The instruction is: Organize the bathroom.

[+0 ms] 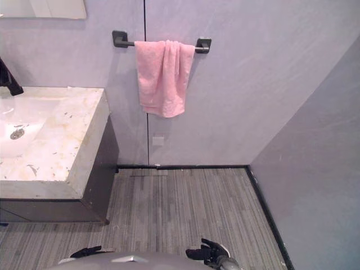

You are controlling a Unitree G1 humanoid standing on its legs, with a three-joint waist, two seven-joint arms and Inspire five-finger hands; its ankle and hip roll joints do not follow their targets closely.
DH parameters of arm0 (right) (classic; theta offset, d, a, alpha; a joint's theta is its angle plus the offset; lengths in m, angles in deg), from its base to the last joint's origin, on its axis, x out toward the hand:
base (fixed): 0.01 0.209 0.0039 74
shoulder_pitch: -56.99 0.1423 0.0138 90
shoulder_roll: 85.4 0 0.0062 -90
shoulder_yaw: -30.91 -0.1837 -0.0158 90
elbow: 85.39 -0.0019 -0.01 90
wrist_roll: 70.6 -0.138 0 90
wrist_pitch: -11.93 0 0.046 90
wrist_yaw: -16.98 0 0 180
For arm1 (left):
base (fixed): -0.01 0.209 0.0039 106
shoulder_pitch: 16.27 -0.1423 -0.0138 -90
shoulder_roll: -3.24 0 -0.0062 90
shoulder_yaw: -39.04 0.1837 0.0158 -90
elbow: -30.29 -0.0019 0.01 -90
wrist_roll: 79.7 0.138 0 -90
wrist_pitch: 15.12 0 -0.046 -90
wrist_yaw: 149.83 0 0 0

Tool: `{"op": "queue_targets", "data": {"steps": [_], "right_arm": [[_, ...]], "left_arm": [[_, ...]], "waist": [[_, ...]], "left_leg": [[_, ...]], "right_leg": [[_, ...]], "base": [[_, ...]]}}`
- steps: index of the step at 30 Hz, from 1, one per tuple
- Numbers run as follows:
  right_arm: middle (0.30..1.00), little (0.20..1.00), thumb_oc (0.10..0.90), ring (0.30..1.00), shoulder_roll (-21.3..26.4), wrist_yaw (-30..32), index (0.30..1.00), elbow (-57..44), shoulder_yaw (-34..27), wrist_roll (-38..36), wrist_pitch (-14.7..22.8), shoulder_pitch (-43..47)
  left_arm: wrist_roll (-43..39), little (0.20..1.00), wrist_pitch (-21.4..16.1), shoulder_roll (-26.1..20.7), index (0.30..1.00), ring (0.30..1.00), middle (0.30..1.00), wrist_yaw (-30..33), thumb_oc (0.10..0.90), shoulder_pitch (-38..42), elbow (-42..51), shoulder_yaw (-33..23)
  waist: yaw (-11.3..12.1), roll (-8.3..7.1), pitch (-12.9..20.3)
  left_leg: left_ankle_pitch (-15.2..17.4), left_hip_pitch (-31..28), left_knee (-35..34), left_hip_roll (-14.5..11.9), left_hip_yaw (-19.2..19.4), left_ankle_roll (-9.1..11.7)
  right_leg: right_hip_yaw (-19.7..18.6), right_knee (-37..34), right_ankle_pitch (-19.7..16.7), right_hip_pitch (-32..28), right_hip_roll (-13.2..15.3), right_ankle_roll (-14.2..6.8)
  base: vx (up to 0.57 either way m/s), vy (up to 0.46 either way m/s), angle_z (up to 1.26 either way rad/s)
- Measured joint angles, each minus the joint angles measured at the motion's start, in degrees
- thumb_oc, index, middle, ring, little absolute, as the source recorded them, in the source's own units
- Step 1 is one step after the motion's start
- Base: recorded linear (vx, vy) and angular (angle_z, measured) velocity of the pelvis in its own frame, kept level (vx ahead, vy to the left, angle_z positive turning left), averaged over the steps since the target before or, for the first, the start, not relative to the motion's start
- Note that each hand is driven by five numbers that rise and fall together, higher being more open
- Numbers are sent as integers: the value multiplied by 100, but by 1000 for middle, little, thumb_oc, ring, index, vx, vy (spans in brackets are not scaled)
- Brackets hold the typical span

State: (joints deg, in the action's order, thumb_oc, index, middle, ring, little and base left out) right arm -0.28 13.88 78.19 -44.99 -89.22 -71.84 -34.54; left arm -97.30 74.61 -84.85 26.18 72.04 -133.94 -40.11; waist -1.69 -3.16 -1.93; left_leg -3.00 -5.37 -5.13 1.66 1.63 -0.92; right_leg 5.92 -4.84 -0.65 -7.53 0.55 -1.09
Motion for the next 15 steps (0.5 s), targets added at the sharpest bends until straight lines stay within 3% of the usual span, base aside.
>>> {"op": "queue_targets", "data": {"steps": [15], "right_arm": [[900, 900, 800, 900, 0, -4, 900, -1, 4, -39, -41, 8]], "left_arm": [[-58, 900, -111, -23, 900, 900, 900, -242, 800, -31, 17, 2]], "waist": [[0, 6, 3]], "left_leg": [[-9, -13, 0, 0, -13, -11]], "right_leg": [[11, 0, 0, -18, -1, 1]], "base": [[6, -14, 0]]}}
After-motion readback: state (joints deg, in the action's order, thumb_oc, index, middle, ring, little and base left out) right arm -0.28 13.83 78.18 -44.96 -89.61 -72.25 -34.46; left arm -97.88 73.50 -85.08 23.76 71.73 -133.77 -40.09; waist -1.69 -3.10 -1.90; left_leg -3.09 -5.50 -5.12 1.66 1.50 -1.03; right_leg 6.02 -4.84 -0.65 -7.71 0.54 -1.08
